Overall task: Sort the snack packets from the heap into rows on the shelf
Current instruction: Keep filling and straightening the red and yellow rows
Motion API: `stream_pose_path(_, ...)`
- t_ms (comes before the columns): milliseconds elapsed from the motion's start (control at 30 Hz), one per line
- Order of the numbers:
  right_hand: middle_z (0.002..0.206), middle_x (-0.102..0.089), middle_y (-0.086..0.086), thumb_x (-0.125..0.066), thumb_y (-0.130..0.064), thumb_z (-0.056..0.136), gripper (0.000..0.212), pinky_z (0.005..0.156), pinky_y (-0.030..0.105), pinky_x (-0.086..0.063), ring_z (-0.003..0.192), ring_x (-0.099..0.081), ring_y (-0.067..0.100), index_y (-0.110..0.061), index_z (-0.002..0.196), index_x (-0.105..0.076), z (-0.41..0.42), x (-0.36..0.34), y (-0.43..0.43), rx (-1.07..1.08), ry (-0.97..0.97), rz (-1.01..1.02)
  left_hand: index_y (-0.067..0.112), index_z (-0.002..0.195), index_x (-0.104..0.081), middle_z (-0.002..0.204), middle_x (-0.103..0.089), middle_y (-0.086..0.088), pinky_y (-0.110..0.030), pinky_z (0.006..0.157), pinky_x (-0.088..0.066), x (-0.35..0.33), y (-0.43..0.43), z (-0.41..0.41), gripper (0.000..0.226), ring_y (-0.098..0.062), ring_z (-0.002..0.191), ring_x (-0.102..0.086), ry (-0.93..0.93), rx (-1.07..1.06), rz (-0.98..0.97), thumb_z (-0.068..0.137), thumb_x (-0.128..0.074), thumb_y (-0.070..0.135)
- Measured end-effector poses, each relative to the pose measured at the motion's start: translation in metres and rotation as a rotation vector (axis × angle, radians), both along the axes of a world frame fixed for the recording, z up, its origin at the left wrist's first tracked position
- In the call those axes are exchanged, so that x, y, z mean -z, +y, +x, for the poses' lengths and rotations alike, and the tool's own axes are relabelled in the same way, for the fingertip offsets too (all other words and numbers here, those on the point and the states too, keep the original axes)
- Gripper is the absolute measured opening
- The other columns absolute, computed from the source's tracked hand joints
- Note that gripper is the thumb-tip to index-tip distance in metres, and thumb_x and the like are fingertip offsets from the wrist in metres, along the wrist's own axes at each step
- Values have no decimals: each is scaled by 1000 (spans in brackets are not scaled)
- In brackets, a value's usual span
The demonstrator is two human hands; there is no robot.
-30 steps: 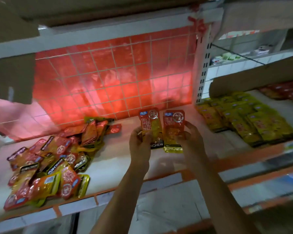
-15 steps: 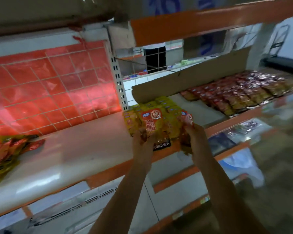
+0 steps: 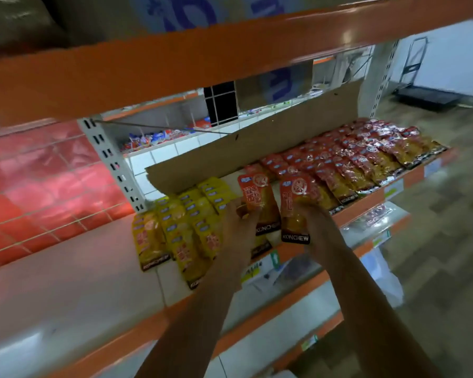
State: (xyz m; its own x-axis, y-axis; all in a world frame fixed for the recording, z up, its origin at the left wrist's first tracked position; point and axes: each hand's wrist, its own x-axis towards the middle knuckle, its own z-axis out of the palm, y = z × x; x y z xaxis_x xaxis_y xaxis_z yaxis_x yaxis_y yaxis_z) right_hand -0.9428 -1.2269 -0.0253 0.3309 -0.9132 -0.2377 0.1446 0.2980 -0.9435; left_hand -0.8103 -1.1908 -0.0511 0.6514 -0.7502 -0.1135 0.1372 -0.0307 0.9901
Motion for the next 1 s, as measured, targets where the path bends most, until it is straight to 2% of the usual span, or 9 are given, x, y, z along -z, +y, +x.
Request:
stream_pose_path(67, 94, -67, 2, -57, -18, 93, 12, 66, 30, -50, 81, -63, 17, -15, 102, -65, 0, 1, -31, 81, 80, -25, 23, 105, -58, 106, -67, -3, -36, 83, -55, 0, -32, 3, 23, -19, 97, -64, -26, -6, 25, 86, -70, 18)
stream_pose_path(233, 63, -48, 2, -53, 5, 87, 24, 57, 27, -34, 59, -43, 17, -13, 71, -54, 0, 8, -94, 87, 91, -245, 32, 110, -49, 89, -62, 14, -21, 63, -49, 7, -88, 10, 41, 0, 80, -61, -65, -90, 23, 81, -75, 22)
stream_pose_path(333, 55, -39, -4, -50, 6, 83, 31, 51, 27, -26, 52, -34, 14, -19, 66, -44, 0, 18, -120, 112, 109, -271, 34, 118, -43, 93, -63, 7, -36, 73, -56, 15, -110, 17, 49, -10, 85, -64, -83, -99, 90, 81, -72, 21)
stream_pose_path(433, 66, -51, 5, -55, -4, 83, 17, 55, 34, -38, 61, -46, 22, -17, 74, -51, 5, 25, -142, 150, 115, -217, 31, 125, -45, 103, -65, 6, -36, 79, -58, 22, -126, 23, 52, -10, 91, -65, -150, -71, 144, 80, -72, 25)
stream_pose_path(500, 73, -59, 1, -57, -10, 83, 10, 58, 32, -45, 65, -55, 17, -20, 83, -55, 7, 27, -154, 165, 134, -212, 30, 130, -43, 107, -64, 8, -31, 79, -56, 26, -135, 28, 56, -8, 93, -63, -223, -84, 173, 82, -71, 29)
stream_pose_path(567, 67, -55, -7, -56, -12, 84, 11, 53, 27, -40, 56, -49, 7, -23, 86, -55, 9, 27, -168, 147, 159, -267, 29, 135, -40, 107, -61, 14, -21, 73, -52, 29, -143, 33, 58, -3, 90, -60, -309, -110, 199, 85, -69, 27)
stream_pose_path(633, 69, -51, -2, -55, -10, 83, 10, 55, 30, -36, 57, -45, 11, -17, 91, -55, 12, 25, -181, 91, 150, -297, 27, 137, -40, 105, -58, 16, -17, 71, -46, 30, -149, 36, 59, -1, 90, -59, -404, -129, 245, 85, -69, 23)
stream_pose_path(800, 71, -47, -1, -56, -6, 85, 18, 53, 29, -35, 58, -41, 12, -19, 97, -51, 18, 22, -215, -17, 191, -308, 20, 140, -41, 120, -63, -2, -38, 91, -52, 31, -163, 31, 57, -22, 106, -62, -534, -165, 366, 87, -63, 20)
stream_pose_path(1000, 74, -51, -6, -55, -9, 85, 30, 53, 24, -36, 61, -46, 8, -22, 111, -48, 21, 31, -241, -151, 277, -360, 17, 141, -46, 121, -58, -16, -37, 92, -48, 29, -174, 26, 53, -32, 109, -59, -754, -80, 555, 89, -59, 19)
